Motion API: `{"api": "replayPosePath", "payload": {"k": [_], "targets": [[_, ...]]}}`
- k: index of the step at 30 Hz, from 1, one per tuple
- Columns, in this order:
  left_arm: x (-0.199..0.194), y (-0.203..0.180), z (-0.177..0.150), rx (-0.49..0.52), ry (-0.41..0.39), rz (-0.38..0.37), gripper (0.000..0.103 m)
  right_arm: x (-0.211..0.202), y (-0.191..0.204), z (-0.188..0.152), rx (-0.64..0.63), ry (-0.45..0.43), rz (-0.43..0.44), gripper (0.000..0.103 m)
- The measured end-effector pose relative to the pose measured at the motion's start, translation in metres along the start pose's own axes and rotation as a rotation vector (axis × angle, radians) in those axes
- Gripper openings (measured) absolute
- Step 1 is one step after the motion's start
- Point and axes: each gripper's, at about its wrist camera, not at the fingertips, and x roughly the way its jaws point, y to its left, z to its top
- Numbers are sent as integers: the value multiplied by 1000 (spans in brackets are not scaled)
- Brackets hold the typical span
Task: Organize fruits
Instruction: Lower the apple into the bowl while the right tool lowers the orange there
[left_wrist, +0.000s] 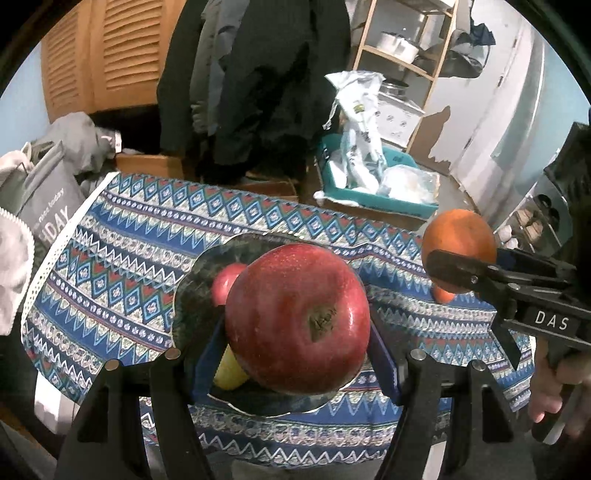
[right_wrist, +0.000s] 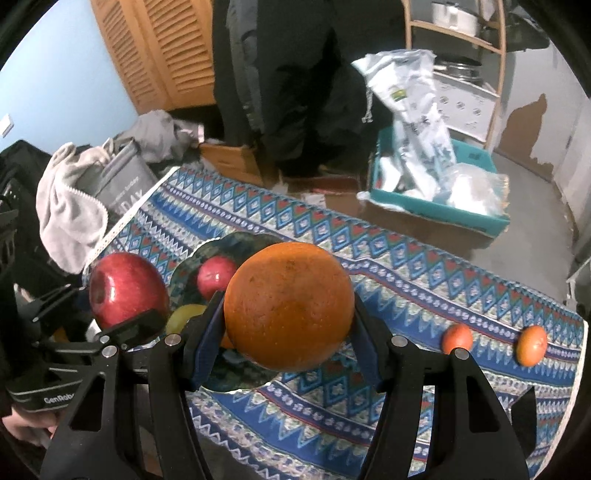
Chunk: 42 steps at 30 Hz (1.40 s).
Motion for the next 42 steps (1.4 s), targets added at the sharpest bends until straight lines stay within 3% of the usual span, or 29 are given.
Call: {"api": "replayPosePath", "payload": {"k": [17, 31, 42], "targets": [[59, 16, -32, 0, 165, 14, 72, 66, 9, -17, 10, 180, 55, 63], [84, 12, -48, 4, 249, 27, 72, 105, 5, -37, 29, 289, 68, 63], [80, 3, -47, 46, 223, 25, 72, 122, -3, -42, 61, 328, 77, 65]]}}
